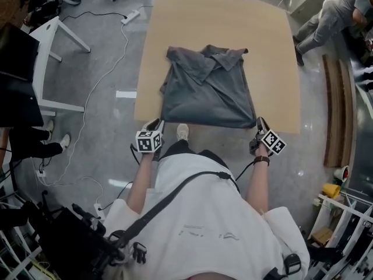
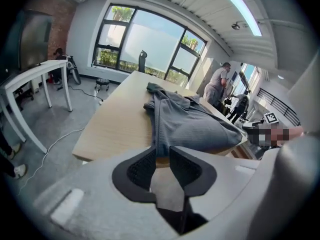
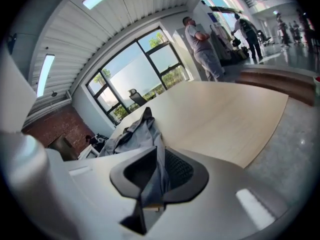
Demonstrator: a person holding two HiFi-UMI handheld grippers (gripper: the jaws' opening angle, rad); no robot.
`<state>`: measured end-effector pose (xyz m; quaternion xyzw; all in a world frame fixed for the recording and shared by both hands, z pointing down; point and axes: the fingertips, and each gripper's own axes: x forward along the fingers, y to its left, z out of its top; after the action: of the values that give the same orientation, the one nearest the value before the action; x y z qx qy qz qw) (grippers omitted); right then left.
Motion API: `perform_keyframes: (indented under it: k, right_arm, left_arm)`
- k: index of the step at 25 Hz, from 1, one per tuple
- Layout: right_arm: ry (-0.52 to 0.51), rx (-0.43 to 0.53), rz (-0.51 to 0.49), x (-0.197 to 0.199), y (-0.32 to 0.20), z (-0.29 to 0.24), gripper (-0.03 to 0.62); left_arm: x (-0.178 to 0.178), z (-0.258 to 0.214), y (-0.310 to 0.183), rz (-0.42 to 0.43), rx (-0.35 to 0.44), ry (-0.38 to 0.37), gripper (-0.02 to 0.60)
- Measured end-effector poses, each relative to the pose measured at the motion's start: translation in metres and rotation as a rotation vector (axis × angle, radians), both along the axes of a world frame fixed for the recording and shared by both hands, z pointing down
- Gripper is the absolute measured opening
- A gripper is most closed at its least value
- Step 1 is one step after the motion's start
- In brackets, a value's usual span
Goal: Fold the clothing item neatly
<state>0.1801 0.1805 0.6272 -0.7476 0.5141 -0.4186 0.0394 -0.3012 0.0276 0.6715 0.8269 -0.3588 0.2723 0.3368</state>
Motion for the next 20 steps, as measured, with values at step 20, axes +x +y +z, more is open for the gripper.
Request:
perform_keyframes:
  k: [20]
  right_arm:
    - [0.285, 0.354, -0.501, -0.307, 0.027, -0.171, 0.006]
  left_arm:
    - [0.111, -0.231, 0.109, 0.341, 0.484, 0.196, 0.002]
